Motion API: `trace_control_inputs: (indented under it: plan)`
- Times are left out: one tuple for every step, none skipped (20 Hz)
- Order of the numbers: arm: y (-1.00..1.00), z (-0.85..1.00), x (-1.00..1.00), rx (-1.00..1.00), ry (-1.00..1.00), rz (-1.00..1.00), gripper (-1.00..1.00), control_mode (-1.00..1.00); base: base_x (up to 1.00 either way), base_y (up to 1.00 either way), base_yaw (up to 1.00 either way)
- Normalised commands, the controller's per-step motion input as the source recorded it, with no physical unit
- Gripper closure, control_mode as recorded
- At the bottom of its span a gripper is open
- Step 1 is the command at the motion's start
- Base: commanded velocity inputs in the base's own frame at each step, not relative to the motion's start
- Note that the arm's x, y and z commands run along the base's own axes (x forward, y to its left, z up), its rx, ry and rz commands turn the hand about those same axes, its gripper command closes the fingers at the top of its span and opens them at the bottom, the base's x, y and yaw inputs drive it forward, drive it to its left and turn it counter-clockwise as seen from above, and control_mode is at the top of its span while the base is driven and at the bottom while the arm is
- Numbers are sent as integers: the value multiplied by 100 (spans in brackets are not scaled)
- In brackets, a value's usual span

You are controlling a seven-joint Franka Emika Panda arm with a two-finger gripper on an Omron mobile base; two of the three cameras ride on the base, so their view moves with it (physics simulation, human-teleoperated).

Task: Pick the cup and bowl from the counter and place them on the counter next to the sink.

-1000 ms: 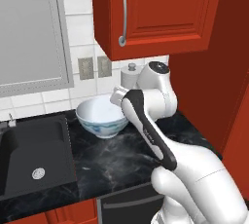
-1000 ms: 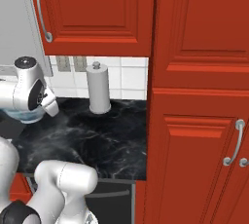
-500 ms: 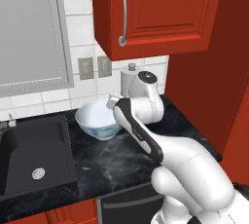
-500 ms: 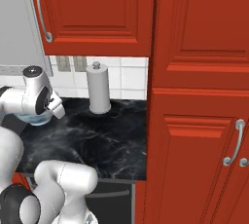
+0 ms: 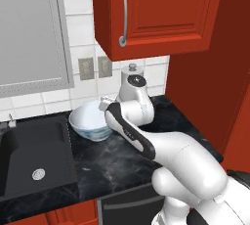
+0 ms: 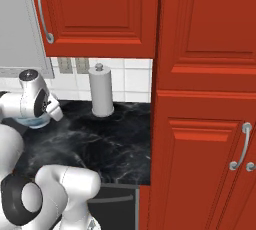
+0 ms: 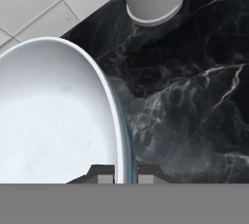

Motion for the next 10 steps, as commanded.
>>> trace_control_inputs:
  plan:
    - [53, -7, 0, 0, -1, 0, 100, -100, 0, 0, 0]
    - [53, -11, 0, 0, -1, 0, 100, -100, 0, 0, 0]
    - [48, -18, 0, 0, -1, 0, 100, -100, 0, 0, 0]
    - [43, -23, 0, 1, -1, 0, 100, -100, 0, 0, 0]
    - [31, -29, 0, 2, -1, 0, 100, -100, 0, 0, 0]
    - [17, -36, 0, 4, -1, 0, 100, -100, 0, 0, 0]
    - [9, -42, 0, 5, 0, 0, 100, -100, 0, 0, 0]
    - [1, -51, 0, 4, 0, 0, 100, -100, 0, 0, 0]
    - [0, -56, 0, 2, 0, 0, 100, -100, 0, 0, 0]
    - [0, -56, 0, 1, 0, 0, 100, -100, 0, 0, 0]
